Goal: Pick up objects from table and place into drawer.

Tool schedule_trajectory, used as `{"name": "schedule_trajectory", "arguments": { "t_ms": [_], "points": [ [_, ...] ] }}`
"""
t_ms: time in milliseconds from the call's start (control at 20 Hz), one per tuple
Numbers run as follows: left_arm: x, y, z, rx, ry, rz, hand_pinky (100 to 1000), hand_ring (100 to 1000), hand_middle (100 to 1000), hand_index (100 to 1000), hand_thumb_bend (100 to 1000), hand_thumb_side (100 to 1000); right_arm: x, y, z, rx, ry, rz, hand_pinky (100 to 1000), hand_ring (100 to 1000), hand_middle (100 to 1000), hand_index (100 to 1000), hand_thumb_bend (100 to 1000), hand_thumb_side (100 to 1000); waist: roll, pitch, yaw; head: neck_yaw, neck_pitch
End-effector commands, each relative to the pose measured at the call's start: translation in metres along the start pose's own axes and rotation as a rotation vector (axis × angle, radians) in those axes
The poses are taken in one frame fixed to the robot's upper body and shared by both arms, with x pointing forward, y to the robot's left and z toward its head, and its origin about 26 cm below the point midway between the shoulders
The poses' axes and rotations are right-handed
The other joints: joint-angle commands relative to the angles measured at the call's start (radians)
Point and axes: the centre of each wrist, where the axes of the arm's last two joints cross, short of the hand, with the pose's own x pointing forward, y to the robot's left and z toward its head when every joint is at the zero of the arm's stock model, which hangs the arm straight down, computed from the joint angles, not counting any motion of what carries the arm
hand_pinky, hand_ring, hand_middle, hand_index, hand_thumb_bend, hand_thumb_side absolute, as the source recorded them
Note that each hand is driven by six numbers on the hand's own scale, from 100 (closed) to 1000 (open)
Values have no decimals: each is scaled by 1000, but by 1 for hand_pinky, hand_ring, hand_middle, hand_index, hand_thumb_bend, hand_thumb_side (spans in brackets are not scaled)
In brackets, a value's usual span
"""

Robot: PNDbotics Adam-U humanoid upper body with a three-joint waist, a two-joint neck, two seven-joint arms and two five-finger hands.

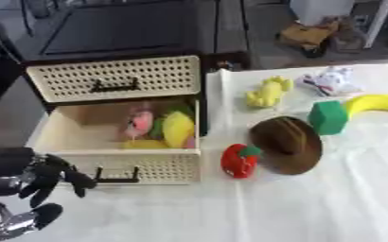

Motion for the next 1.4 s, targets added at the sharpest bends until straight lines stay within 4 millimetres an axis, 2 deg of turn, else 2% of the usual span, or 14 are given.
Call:
{"name": "schedule_trajectory", "arguments": {
  "t_ms": [50, 450, 800, 1100, 1150, 1250, 1400],
  "points": [
    [5, 9, 0, -53, 3, -30, 275, 375, 707, 945, 100, 1000, 8, -3, -9, 3, -37, 7, 493, 596, 516, 574, 100, 604, 1, -20, -3, 4, 1],
    [10, 9, -17, -133, 24, 31, 275, 376, 719, 986, 100, 1000, 9, -4, -11, -19, -28, 0, 494, 596, 513, 571, 100, 602, 5, -20, -15, 10, -3],
    [14, 11, -26, -155, 68, 33, 278, 368, 745, 981, 100, 1000, 8, -4, -10, -26, -14, -2, 493, 593, 509, 567, 100, 602, 8, -16, -19, 14, -8],
    [15, 11, -30, -157, 128, 35, 275, 372, 830, 1000, 100, 1000, 8, -4, -10, -42, -8, 1, 493, 592, 508, 566, 100, 602, 9, -11, -21, 17, -20],
    [15, 10, -31, -162, 137, 43, 279, 378, 874, 1000, 100, 1000, 8, -5, -10, -45, -10, 2, 492, 592, 508, 566, 100, 601, 9, -10, -22, 16, -22],
    [15, 8, -32, -169, 160, 60, 286, 386, 903, 1000, 100, 1000, 8, -5, -10, -52, -11, 4, 492, 592, 508, 566, 100, 600, 8, -7, -23, 14, -25],
    [10, 2, -34, -181, 209, 99, 286, 387, 904, 1000, 100, 1000, 8, -6, -11, -60, -11, 3, 492, 592, 508, 565, 100, 599, 7, -4, -26, 15, -32]
  ]
}}
